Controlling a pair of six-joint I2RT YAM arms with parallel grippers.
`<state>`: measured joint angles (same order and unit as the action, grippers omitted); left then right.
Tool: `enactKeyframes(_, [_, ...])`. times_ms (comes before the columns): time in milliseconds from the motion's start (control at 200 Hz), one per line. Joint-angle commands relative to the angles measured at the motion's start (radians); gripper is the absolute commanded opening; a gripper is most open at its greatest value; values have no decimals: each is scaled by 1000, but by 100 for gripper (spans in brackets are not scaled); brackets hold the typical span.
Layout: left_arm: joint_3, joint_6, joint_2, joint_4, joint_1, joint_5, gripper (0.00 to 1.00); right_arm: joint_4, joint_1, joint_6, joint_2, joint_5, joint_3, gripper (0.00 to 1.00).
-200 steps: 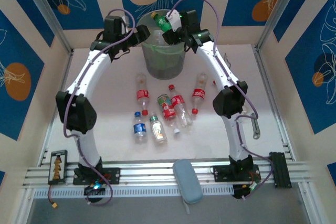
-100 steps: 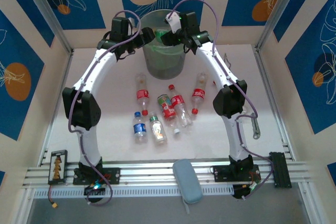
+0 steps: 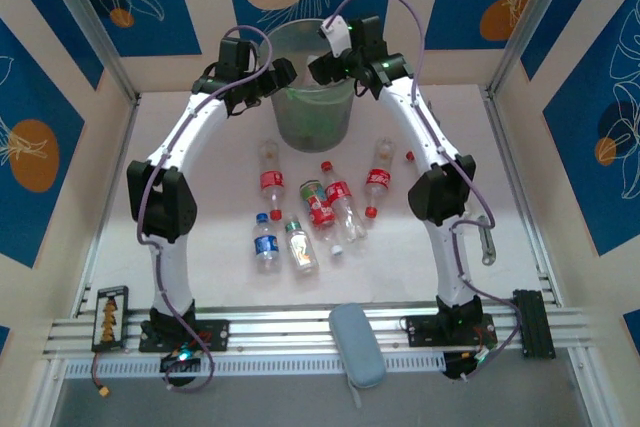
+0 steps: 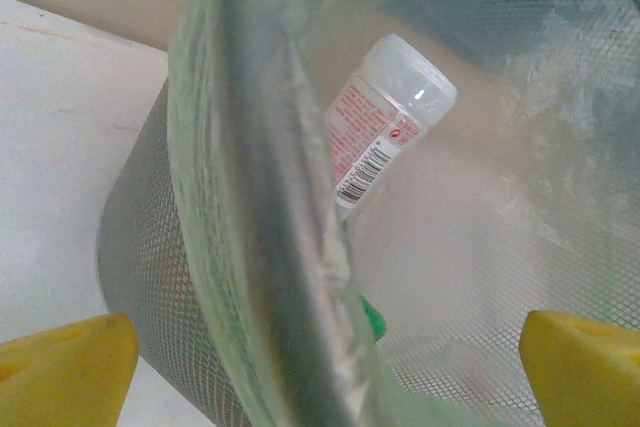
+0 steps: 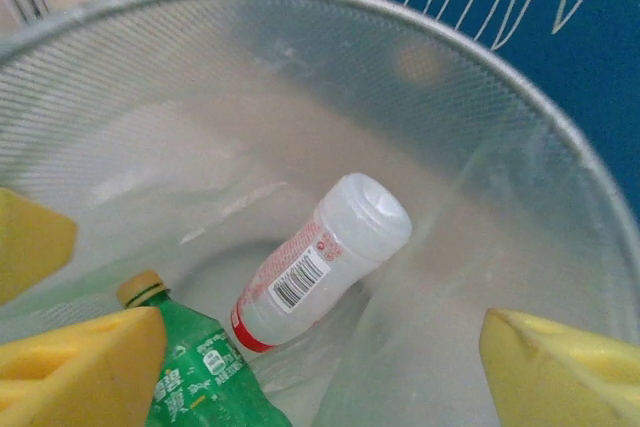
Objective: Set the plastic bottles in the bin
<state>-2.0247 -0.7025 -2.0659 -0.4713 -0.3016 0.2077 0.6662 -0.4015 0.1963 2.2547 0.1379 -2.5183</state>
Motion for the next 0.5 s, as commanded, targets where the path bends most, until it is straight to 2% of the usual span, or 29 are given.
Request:
enactKeyframes(0, [-34, -6, -8, -14, -8, -9, 97, 41, 18, -51, -155, -23, 15, 83])
enactKeyframes(140, [-32, 0, -5, -14, -10, -5, 98, 133, 80, -137, -294, 6, 141, 83])
enactKeyframes(305, [-53, 37, -3, -38, -10, -10, 98, 120, 221, -189, -495, 7, 500, 83])
enactKeyframes(425, [-65, 44, -7, -44, -10, 8, 98, 143, 317, -143, -566, 76, 697, 93])
enactKeyframes(495, [-68, 49, -2, -48, -9, 10, 98, 156, 372, -147, -594, 76, 795, 93])
